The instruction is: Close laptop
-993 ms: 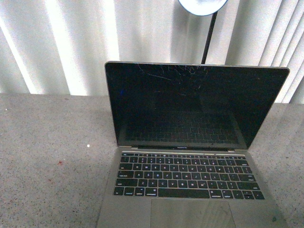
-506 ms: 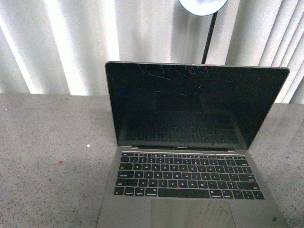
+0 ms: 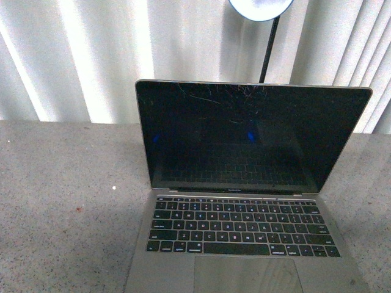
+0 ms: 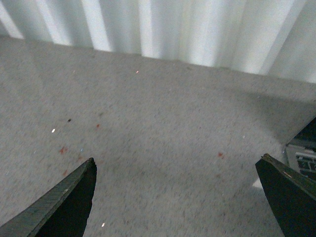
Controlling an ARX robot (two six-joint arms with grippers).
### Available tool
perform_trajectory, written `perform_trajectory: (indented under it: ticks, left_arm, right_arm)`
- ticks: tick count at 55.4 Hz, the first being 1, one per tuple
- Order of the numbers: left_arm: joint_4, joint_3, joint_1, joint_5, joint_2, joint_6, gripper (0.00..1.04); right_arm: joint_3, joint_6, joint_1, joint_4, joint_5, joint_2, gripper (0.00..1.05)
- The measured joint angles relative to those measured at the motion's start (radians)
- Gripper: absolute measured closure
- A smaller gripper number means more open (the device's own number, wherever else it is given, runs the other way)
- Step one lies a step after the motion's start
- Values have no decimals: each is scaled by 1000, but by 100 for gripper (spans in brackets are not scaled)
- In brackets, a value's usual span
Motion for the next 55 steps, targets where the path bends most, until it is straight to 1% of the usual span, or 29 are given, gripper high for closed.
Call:
perform_trajectory:
  ticks: [6,11,16,19,21,24,27,30,35,42,46,48,55]
  left_arm:
    - [169,85,11,82,218,35,7]
    - [235,158,11,132,351,69,7]
    - [271,248,12,175,475,108,7]
    - [289,300,12,180,539,138,7]
    - [292,344,12,201,587,169,7]
    - [310,435,11,212,678,250,7]
    - [314,520,9,246,751,330,7]
    - [294,584,2,286,795,387,7]
    - [224,686,-24,349,856,507,7]
    - [90,804,-64,400,922,654,7]
    - [10,872,-89,429,964,732,7]
    - [-29,914,-103,433,988,771,7]
    - [-129,1030,-133,443,1049,864,7]
  right_arm:
    - [99,-26,-122,112,-126,204,7]
    - [190,-50,-196,147,-217,345,7]
    - [267,-89,-242,164,-275,454,7]
    - [325,-133,-270,166,-320,524,7]
    - [361,-163,-285,171,-343,566,7]
    - [429,-216,-306,180,-381,634,7]
    - [496,-261,-322,180,-446,695,7]
    - [542,-304,-329,179,-486,737,7]
    - [616,-430,-336,162,-546,809,7]
    - [706,-594,-338,69,-602,889,7]
    - [768,-681,-335,23,-656,940,7]
    - [794,-706,-330,15,-676,960,7]
    - [869,-751,-304,-21,-695,1010,7]
